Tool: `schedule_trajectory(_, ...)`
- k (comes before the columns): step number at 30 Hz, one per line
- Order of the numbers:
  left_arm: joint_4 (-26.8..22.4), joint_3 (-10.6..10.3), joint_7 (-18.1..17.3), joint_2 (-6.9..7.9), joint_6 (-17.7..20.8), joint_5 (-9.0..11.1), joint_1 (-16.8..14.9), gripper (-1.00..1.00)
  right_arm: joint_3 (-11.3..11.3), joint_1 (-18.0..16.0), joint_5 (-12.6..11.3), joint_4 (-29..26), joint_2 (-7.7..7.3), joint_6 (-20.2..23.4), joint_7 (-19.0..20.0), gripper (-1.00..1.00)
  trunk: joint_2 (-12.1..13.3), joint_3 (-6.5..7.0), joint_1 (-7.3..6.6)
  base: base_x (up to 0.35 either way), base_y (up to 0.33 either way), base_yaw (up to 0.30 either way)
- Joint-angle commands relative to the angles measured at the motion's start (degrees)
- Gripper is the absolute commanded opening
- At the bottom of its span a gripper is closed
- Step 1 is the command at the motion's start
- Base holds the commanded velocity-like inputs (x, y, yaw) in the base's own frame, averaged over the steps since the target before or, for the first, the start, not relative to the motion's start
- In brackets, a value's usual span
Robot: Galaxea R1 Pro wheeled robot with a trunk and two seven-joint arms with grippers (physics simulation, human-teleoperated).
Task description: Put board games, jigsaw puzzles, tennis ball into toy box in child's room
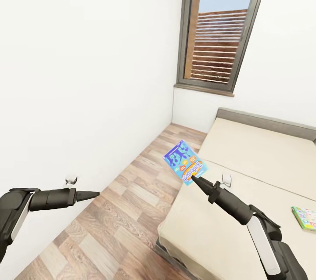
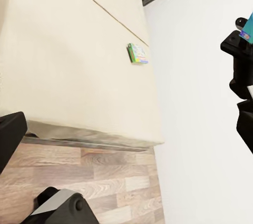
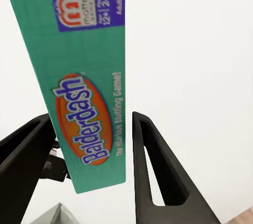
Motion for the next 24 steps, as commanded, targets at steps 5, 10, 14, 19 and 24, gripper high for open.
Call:
schedule_trajectory(5, 0.0, -0.01, -0.17, 0.02, 0.65, 0.02, -0.05, 1.0, 0.04, -0.04, -0.24, -0.08, 0.05, 0.46, -0.05, -1.0, -0.12, -0.01, 0.03, -0.011, 0.001, 0.118)
schedule_trajectory(10, -0.03, -0.01, -0.17, 0.02, 0.67, 0.02, -0.05, 1.0, 0.12, -0.01, -0.2, -0.11, 0.09, 0.45, -0.08, -1.0, -0.12, 0.2, 0.03, -0.111, 0.075, 0.248)
schedule_trajectory(14, -0.07, -0.04, -0.17, 0.02, 0.67, 0.07, -0.05, 1.0, 0.26, -0.01, 0.34, -0.13, 0.22, 0.44, -0.11, -1.0, -0.12, 0.39, 0.03, -0.039, 0.028, 0.266)
schedule_trajectory(19, -0.08, -0.09, -0.17, -0.19, 0.67, 0.11, -0.05, 1.0, 0.29, -0.01, 1.67, -0.18, 0.56, 0.44, -0.17, -1.0, -0.12, 0.63, 0.03, -0.006, 0.004, 0.268)
schedule_trajectory(24, -0.08, -0.1, -0.17, -0.52, 0.67, 0.06, -0.05, 1.0, 0.17, -0.05, 1.81, -0.18, 0.61, 0.44, -0.16, -1.0, -0.12, 0.88, 0.03, 0.0, 0.0, 0.268)
